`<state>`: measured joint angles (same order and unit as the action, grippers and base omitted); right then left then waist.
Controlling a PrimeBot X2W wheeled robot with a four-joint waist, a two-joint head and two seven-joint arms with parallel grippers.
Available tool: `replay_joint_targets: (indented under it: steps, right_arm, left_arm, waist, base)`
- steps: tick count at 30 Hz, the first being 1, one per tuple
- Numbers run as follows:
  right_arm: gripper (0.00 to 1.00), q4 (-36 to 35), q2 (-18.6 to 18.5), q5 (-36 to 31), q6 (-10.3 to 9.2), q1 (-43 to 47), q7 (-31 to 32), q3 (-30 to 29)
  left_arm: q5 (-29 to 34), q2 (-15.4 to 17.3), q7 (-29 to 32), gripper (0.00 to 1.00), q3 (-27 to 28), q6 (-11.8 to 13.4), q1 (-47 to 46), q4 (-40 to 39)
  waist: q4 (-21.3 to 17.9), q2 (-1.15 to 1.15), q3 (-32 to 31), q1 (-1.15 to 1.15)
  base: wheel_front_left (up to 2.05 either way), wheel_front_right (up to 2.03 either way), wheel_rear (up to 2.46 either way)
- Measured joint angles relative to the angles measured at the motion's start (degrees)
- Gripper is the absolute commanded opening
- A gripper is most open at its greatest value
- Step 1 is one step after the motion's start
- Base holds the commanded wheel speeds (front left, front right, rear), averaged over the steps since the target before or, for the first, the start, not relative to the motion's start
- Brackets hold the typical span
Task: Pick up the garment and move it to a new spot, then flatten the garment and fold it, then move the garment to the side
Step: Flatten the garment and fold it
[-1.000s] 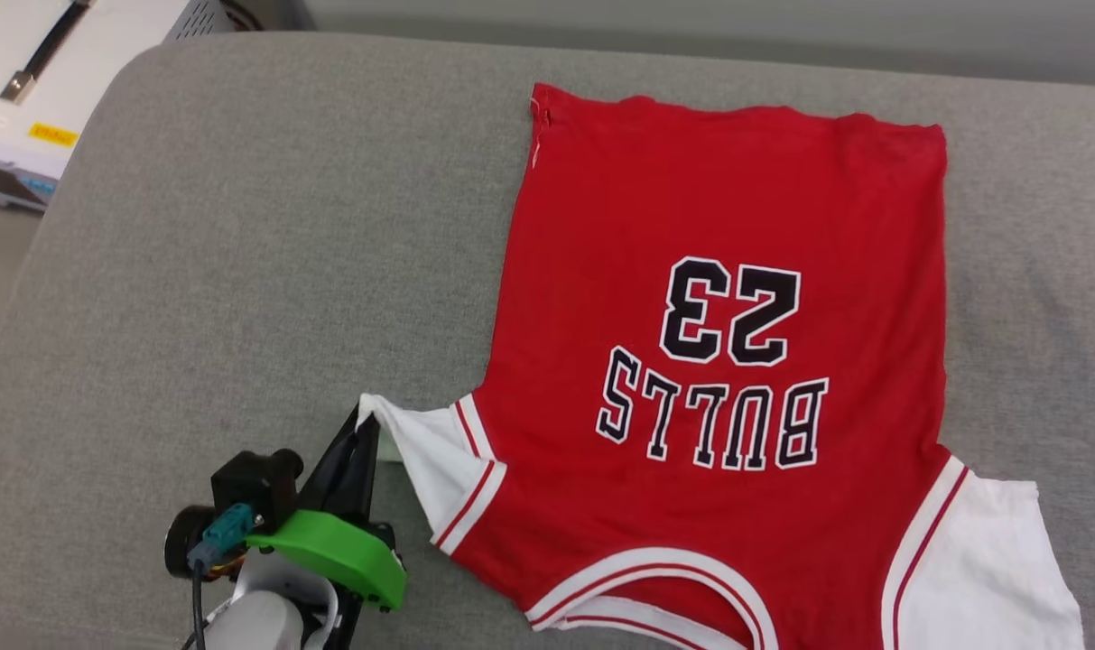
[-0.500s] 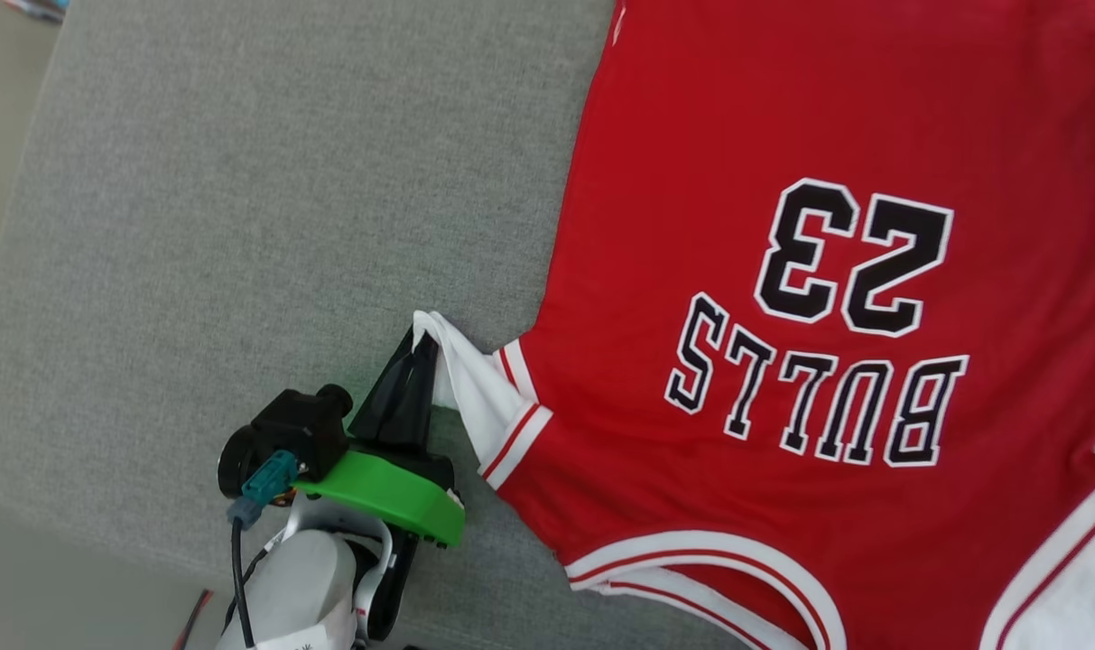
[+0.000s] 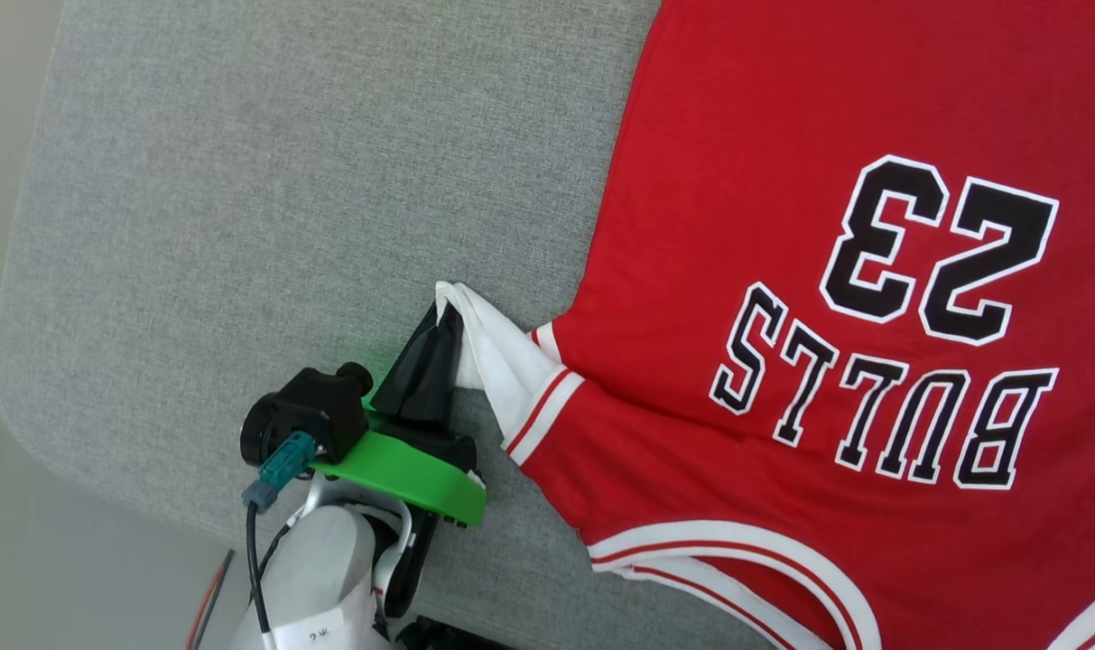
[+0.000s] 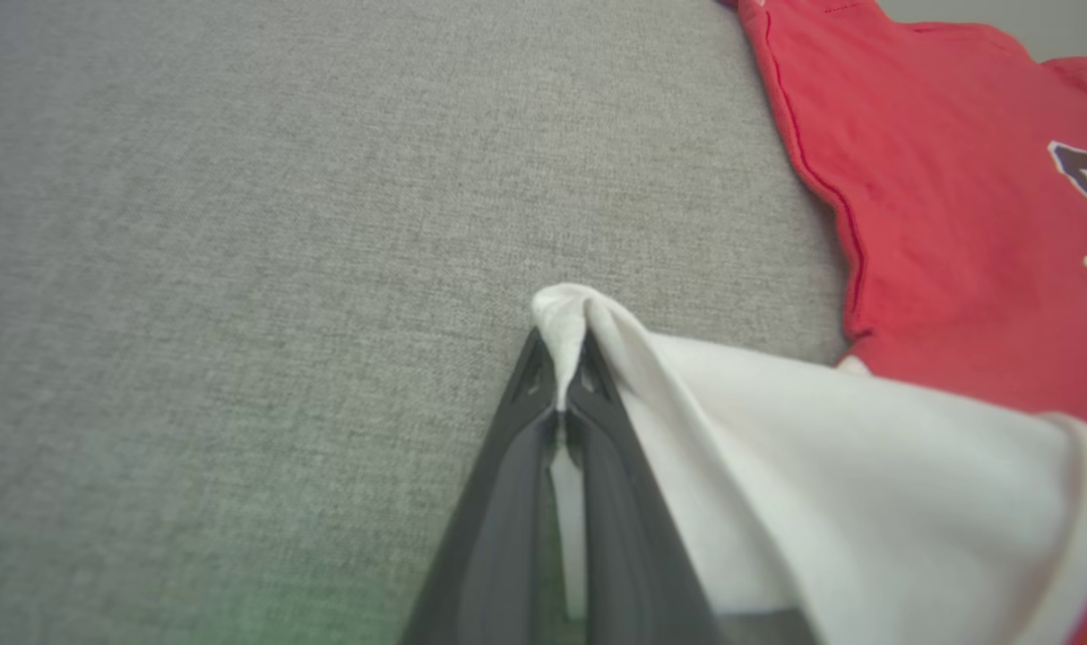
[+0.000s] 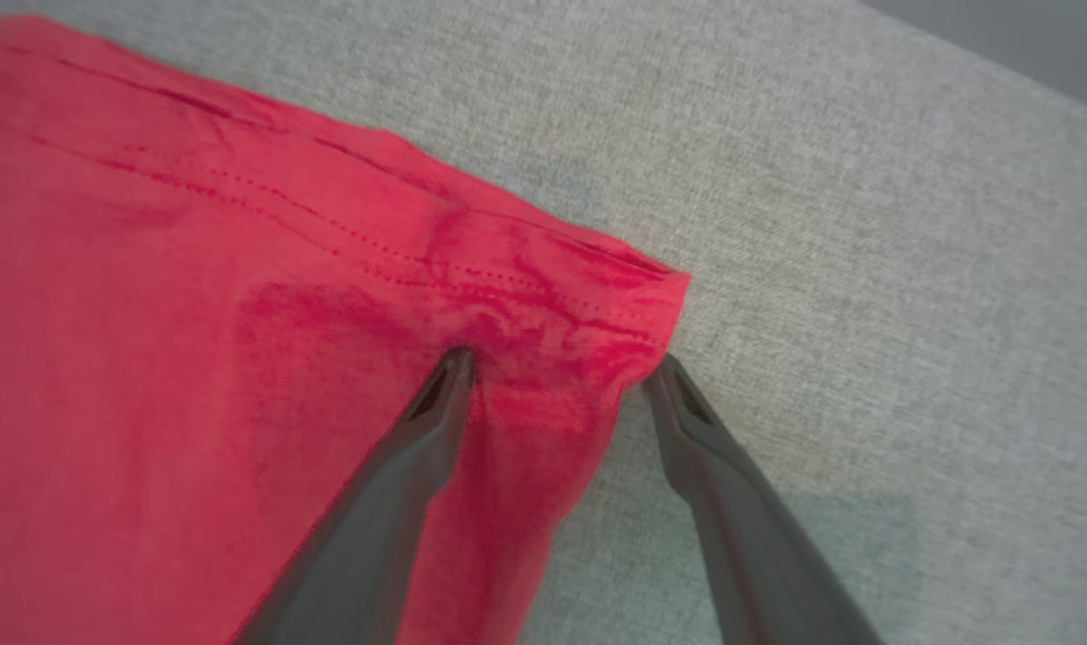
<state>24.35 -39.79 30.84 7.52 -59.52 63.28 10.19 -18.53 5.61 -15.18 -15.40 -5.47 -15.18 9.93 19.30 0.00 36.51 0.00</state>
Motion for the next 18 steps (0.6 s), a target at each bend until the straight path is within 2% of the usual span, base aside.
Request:
replay_joint_targets:
  steps: [1,11,18]
  right_arm:
    - [0.00,0.0,-0.2,0.2,0.00,0.1,-0.1,-0.1]
    - [0.00,0.5,0.8,3.1,0.00,1.9,-7.7,0.3]
    - [0.00,-2.4,-2.8,7.5,0.00,6.9,-13.7,2.8]
  left_arm:
    - [0.1,-0.2,0.0,0.00,0.3,-0.3,-0.1,0.2]
    - [2.0,-0.6,0.1,0.00,2.7,-0.9,0.6,2.8]
    - [2.5,-0.2,0.1,0.00,4.6,-1.0,4.7,4.8]
  waist:
    - [-0.1,0.00,-0.1,0.00]
    - [-1.2,0.00,-3.6,0.01]
    - [-2.6,0.00,-9.4,0.01]
  base:
    - [0.00,0.00,0.00]
    - [0.00,0.00,0.00]
    - [0.00,0.00,0.00]
